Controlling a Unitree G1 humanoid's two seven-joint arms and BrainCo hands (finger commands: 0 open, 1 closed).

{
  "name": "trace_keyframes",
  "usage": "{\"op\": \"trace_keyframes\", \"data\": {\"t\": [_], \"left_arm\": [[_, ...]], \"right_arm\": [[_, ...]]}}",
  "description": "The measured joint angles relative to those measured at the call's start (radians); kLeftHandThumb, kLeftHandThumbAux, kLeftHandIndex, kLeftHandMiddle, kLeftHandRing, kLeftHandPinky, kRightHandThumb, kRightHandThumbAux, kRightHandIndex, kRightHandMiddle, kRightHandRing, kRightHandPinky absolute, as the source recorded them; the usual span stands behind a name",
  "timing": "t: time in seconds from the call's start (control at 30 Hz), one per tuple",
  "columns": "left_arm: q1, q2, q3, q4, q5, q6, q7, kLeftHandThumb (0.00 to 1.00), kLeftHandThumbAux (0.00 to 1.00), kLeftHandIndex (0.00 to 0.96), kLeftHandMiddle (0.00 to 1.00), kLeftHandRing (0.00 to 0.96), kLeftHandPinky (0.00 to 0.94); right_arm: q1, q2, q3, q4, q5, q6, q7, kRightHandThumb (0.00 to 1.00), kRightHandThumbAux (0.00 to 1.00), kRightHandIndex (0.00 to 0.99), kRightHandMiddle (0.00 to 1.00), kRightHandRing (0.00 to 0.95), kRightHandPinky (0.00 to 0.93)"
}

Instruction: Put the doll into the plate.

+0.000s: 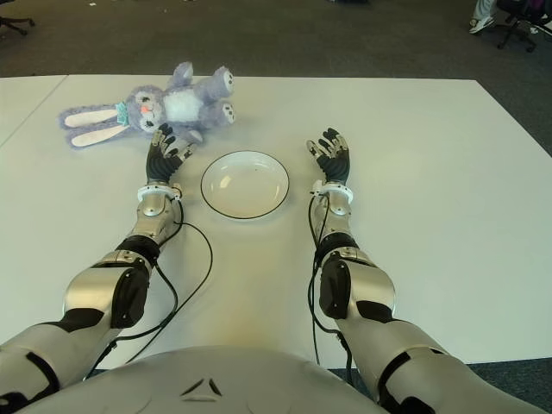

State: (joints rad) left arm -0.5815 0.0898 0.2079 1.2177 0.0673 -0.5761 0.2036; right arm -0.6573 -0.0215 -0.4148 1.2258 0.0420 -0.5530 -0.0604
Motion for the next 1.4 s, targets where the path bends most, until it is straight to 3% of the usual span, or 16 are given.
{"op": "trace_keyframes", "data": {"t": [0.2,0.5,0.93,1.4], "left_arm": [[-0.001,0.016,0.021,0.004,-0.013,-0.005,0.000,0.091,0.760,0.032,0.096,0.089,0.069],[-0.023,0.089,0.017,0.036,-0.006,0.015,0.011,0.119,0.670,0.010,0.059,0.061,0.073],[-0.051,0.228,-0.114,0.083,0.173,0.087,0.196,0.285,0.545,0.000,0.047,0.063,0.084],[-0.171,0.315,-0.237,0.091,0.311,0.151,0.339,0.291,0.437,0.000,0.032,0.073,0.108]], "right_arm": [[-0.001,0.001,0.000,0.000,0.000,0.000,-0.001,0.285,0.876,0.173,0.189,0.191,0.209],[-0.003,0.000,0.000,0.000,0.000,0.001,-0.001,0.292,0.880,0.173,0.194,0.196,0.221],[-0.005,-0.002,0.000,0.000,0.000,0.001,-0.001,0.295,0.858,0.173,0.198,0.204,0.226],[-0.006,-0.009,-0.001,0.000,0.000,0.001,-0.010,0.282,0.858,0.169,0.199,0.205,0.231]]}}
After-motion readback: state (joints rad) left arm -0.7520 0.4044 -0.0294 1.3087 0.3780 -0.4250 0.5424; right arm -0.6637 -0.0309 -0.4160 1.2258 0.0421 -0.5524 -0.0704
